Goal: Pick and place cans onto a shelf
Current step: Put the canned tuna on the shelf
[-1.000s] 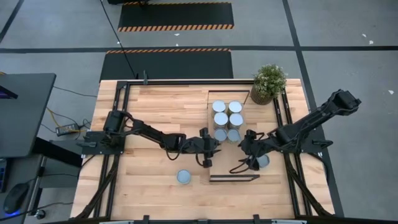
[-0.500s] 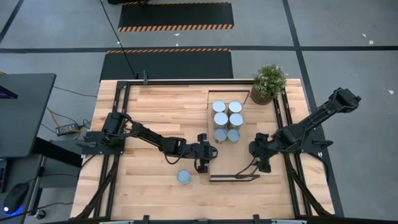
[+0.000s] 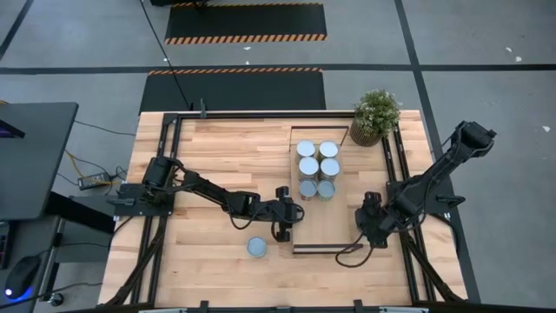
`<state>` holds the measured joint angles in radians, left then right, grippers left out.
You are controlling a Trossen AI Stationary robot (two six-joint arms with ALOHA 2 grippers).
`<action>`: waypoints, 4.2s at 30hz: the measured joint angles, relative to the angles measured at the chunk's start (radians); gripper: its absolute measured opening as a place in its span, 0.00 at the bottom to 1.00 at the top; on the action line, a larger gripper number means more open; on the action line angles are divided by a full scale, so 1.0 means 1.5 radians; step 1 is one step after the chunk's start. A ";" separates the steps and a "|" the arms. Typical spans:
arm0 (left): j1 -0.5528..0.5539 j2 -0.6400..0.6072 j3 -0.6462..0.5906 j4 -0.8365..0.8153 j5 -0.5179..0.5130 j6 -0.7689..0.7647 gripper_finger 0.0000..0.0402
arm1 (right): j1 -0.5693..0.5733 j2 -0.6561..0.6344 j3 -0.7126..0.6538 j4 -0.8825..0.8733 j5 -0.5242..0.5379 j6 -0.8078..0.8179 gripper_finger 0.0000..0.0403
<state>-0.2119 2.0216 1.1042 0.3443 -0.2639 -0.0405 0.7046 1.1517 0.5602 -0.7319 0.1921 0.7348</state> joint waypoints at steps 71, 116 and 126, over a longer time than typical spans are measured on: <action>-0.004 -0.104 -0.001 -0.194 0.039 -0.035 0.31 | -0.039 -0.026 -0.027 -0.071 -0.012 0.050 0.98; -0.001 -0.128 0.001 -0.190 0.042 -0.061 0.31 | -0.221 0.166 0.230 0.001 -0.009 -0.241 0.77; 0.000 -0.118 -0.001 -0.187 0.006 -0.089 0.31 | -0.250 0.202 0.230 0.014 -0.044 -0.230 0.85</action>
<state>-0.2123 1.8442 1.1034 0.0632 -0.2546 -0.1734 0.3294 1.4550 0.9047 -0.7105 0.1254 0.3899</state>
